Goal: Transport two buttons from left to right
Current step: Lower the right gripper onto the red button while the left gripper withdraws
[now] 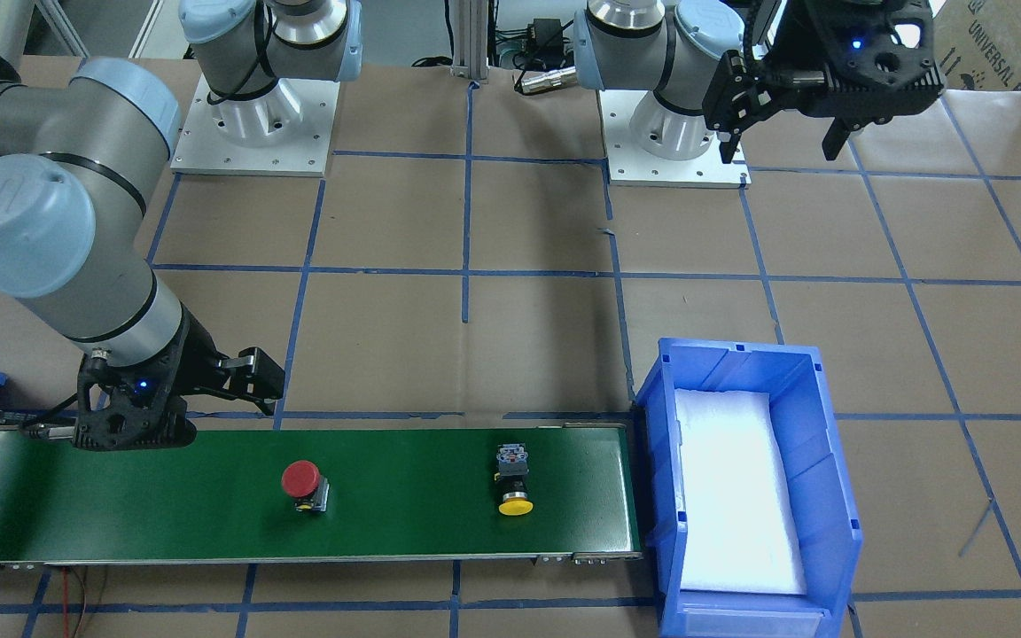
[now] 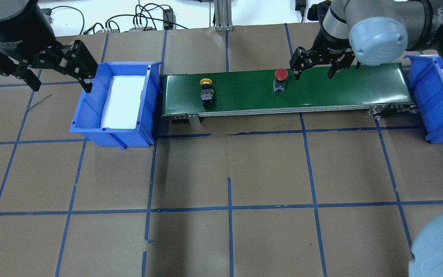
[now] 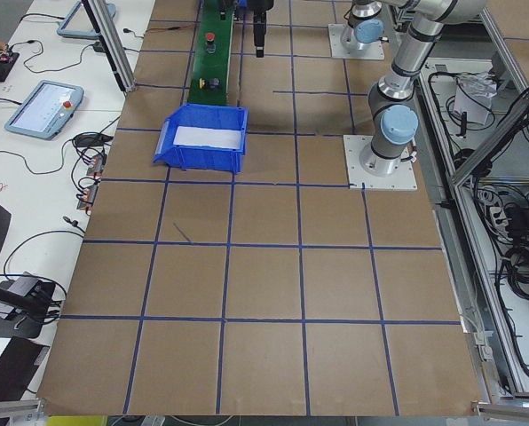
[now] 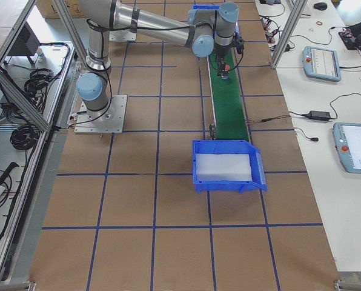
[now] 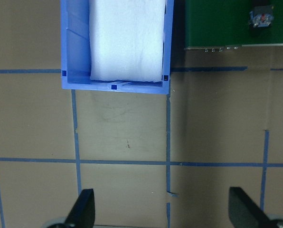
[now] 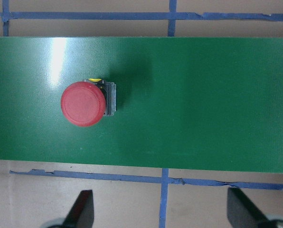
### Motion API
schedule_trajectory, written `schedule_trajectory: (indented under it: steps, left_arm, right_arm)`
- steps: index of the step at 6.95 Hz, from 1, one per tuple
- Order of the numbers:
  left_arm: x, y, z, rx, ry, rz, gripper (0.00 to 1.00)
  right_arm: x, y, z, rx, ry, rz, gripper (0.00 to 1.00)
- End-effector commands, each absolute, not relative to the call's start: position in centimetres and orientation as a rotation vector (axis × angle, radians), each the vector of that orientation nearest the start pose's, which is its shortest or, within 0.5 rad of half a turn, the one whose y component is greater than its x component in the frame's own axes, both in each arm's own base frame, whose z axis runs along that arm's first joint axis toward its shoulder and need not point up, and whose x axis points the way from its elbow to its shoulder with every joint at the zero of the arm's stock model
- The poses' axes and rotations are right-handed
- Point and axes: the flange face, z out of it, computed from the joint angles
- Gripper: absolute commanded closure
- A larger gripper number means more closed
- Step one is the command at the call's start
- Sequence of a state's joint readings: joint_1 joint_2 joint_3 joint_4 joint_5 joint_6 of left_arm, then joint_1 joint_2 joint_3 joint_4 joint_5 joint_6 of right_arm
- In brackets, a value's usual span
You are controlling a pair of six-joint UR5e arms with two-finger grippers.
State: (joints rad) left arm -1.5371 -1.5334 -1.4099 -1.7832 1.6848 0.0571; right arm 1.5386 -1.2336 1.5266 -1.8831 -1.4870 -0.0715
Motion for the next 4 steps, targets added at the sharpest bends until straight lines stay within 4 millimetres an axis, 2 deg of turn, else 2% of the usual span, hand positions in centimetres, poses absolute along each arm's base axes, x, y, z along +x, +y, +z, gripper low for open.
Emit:
schedule_trajectory:
  steps: [1, 2, 3, 4]
  left_arm:
    - [-11.4, -47.4, 56.5, 0.068, 3.032, -0.026, 0.00]
    - [-12.9, -47.3, 55.9, 0.105, 3.124, -0.021, 0.00]
    - [-13.2, -47.1, 55.4, 0.121, 3.152, -0.011, 0.00]
    - [-12.6, -47.2, 54.3, 0.101, 3.145, 0.028, 0.00]
  right_arm:
    - [12.2, -62.6, 35.7, -0.056, 3.056, -0.051, 0.00]
    - [12.2, -62.9, 36.0, -0.054, 3.055, -0.063, 0.00]
    - [12.2, -63.2, 36.0, -0.054, 3.055, -0.067, 0.00]
    - [12.1, -63.6, 34.8, -0.058, 3.056, -0.042, 0.00]
